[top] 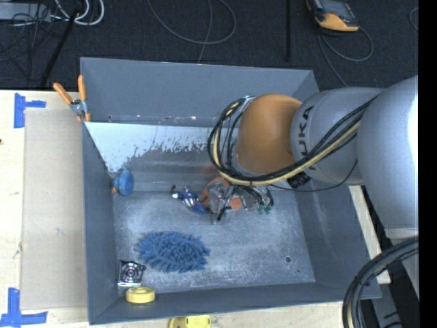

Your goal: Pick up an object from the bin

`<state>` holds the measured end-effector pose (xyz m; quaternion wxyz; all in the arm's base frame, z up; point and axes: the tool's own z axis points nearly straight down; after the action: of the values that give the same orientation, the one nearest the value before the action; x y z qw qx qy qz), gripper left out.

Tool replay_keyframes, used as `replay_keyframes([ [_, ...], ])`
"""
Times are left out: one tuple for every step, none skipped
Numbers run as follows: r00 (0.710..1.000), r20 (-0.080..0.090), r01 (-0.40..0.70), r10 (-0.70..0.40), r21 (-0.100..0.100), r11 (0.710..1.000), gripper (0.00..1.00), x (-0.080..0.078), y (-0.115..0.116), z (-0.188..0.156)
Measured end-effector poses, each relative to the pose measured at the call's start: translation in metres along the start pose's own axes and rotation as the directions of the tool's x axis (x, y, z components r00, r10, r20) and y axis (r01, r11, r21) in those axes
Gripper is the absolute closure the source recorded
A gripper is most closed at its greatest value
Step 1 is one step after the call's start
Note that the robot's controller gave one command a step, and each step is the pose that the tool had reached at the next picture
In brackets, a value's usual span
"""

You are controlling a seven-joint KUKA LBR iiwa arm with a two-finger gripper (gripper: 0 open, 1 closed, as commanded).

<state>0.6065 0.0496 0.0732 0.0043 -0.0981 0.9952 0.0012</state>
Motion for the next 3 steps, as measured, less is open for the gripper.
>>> replay_keyframes([
  [1.0,-0.007,-0.007,0.007,0.001,1.0,1.0,0.002,0.01,-0.011],
  [1.0,-0.007,-0.005,0.005,0.001,1.0,1.0,0.0,0.023,-0.011],
  [0.999,-0.01,0.047,-0.047,0.001,0.999,1.0,0.003,0.05,-0.016],
])
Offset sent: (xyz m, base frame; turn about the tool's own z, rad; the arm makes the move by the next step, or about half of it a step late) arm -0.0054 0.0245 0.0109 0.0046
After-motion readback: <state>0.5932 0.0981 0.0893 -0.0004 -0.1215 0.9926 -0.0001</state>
